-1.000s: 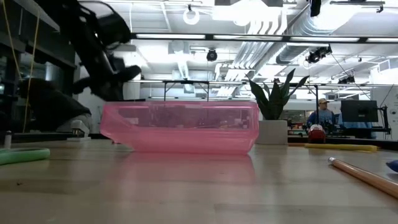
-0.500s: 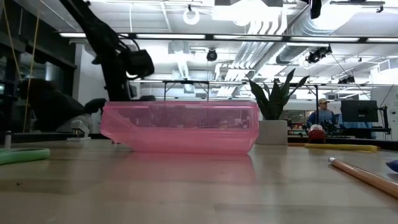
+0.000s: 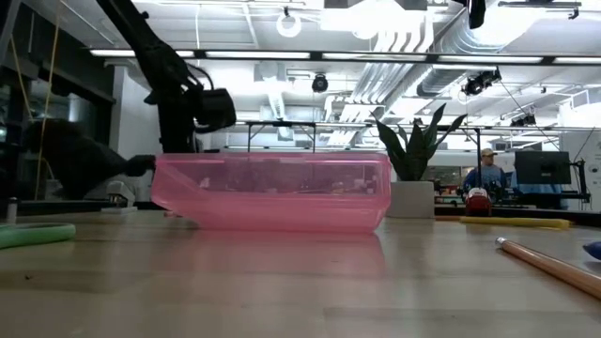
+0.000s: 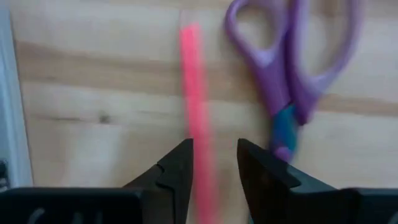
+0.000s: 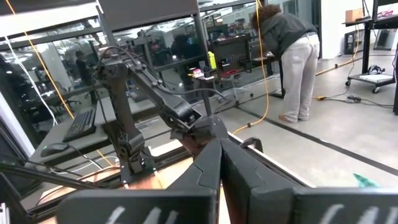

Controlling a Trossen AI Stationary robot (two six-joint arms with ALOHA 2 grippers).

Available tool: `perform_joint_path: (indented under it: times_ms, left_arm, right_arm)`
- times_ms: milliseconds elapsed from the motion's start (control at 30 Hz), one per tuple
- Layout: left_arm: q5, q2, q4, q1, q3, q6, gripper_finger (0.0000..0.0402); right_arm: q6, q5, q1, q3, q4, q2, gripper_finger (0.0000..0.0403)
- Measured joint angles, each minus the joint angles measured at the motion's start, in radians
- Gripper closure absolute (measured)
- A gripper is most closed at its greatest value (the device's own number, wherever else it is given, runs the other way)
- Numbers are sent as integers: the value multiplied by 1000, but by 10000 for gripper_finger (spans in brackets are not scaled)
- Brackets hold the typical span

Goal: Pick & place school supplies into a supply box
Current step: Put the pink pencil into the pink supply box

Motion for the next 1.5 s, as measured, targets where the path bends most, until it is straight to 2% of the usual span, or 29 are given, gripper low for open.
perform_joint_path:
  times_ms: [467,667,933,1067,1233,1400,1500]
  left_arm:
    - [-70,-21,-57,43,0,31,294]
    - [-63,-4,-57,53,0,29,293]
    - [5,63,-49,63,5,40,296]
    - [32,72,-52,53,5,44,322]
    - [64,61,-51,51,4,67,390]
    - [90,-2,-90,49,-5,138,394]
    - [69,-83,-73,46,-2,187,398]
  right_arm:
    - [-1,0,0,0,0,0,402]
    - [22,0,0,0,0,0,402]
    - [22,0,0,0,0,1,402]
    - [28,0,0,0,1,1,402]
    - [51,0,0,0,1,1,402]
    - [51,0,0,0,1,1,402]
    - [48,0,0,0,1,1,402]
